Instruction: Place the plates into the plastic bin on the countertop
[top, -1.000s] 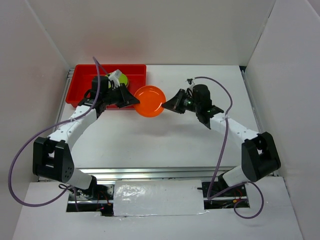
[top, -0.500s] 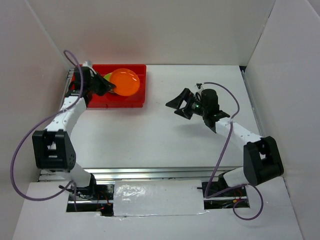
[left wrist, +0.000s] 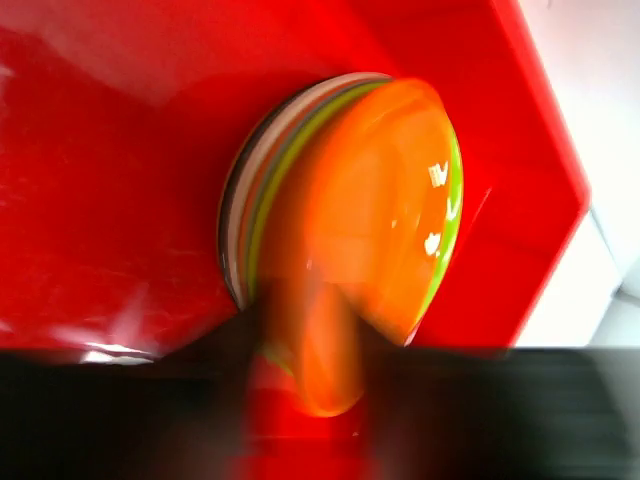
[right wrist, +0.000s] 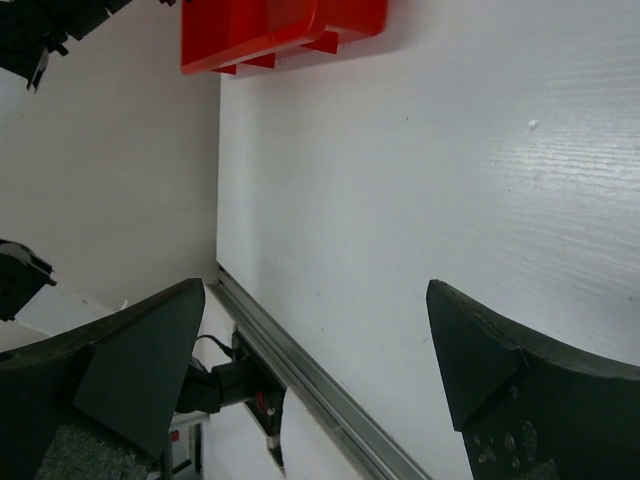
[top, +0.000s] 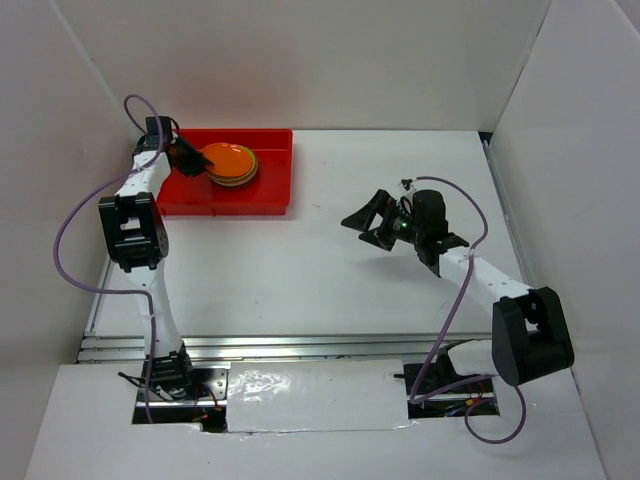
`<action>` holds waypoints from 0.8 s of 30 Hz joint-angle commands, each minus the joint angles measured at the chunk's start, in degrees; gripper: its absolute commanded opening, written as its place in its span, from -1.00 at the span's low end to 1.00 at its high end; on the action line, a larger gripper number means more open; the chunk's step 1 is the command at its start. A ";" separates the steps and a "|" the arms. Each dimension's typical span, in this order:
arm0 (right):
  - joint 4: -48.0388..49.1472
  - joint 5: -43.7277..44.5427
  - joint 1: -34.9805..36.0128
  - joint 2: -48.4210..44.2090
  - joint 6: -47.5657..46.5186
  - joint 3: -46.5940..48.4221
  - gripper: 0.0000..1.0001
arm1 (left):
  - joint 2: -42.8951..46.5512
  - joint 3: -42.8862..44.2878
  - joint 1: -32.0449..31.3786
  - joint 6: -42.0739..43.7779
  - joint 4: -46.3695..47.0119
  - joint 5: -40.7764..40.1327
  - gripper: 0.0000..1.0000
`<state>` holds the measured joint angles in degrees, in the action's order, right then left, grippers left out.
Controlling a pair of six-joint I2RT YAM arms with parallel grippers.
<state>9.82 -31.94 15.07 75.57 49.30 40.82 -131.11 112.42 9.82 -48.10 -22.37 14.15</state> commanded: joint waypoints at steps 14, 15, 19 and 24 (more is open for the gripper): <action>-13.15 11.44 -0.39 -6.48 -10.00 5.58 1.00 | 21.42 -5.98 -4.55 9.42 -14.18 -17.13 0.99; -14.12 11.99 -0.57 -8.14 -10.71 5.76 1.00 | 21.51 -6.33 -4.81 10.03 -16.98 -17.58 0.99; -22.09 16.88 -1.27 -13.68 -15.09 8.30 1.00 | 29.99 -14.75 -7.17 11.35 -19.12 -19.15 0.99; -38.08 35.34 3.12 -24.76 -20.46 13.84 1.00 | 43.99 -23.74 -17.98 13.82 -23.05 -32.41 0.99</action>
<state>-17.08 -9.72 15.99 56.80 34.39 49.63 -95.74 88.84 -1.52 -37.50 -41.60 -9.47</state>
